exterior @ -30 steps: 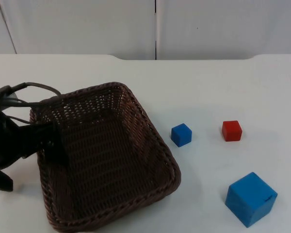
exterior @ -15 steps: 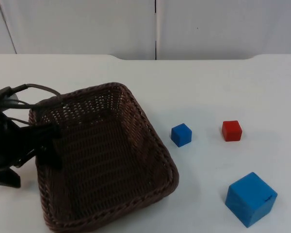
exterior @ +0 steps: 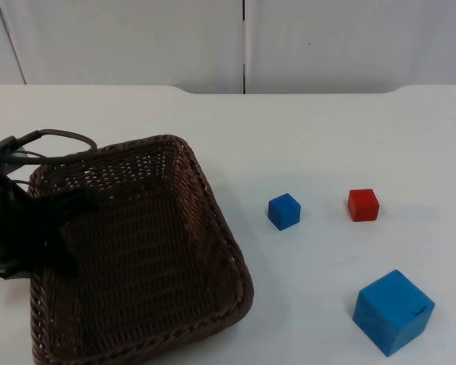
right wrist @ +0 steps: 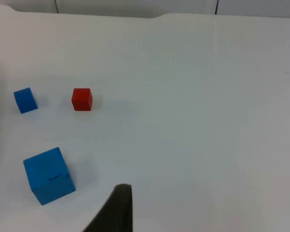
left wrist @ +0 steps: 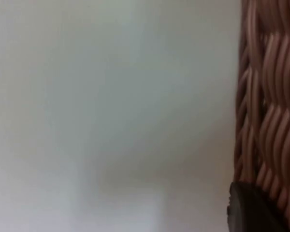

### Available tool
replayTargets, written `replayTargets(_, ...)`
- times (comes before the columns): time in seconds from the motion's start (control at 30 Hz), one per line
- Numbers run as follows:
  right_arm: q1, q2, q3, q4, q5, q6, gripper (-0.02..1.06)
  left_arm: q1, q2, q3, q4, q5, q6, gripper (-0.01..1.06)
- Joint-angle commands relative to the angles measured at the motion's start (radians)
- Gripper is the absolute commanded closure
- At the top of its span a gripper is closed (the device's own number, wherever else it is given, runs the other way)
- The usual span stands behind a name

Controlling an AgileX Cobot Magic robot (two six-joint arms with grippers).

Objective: Pick up the basket with the left hand and place the largest block into the basket with the right hand.

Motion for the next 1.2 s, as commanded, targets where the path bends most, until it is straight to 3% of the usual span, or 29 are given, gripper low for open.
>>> replayTargets(0.0,-0.004,-0.004,0.003,-0.007,-0.009,-0.011,-0.01,-0.004,0.0,-0.001,-0.024,0.007,-0.001,1.05)
replayTargets(0.47,-0.004,-0.004,0.003,-0.007,-0.009,-0.011,-0.01,-0.004,-0.126,-0.001,-0.033,0.127,0.04,1.05)
replayTargets(0.93,-0.004,-0.004,0.003,-0.007,-0.009,-0.011,-0.01,-0.002,-0.358,-0.001,0.093,0.316,0.052,1.05)
replayTargets(1.17,-0.004,-0.004,0.003,-0.007,-0.009,-0.011,-0.01,-0.002,-0.367,-0.067,0.257,0.512,-0.006,1.05)
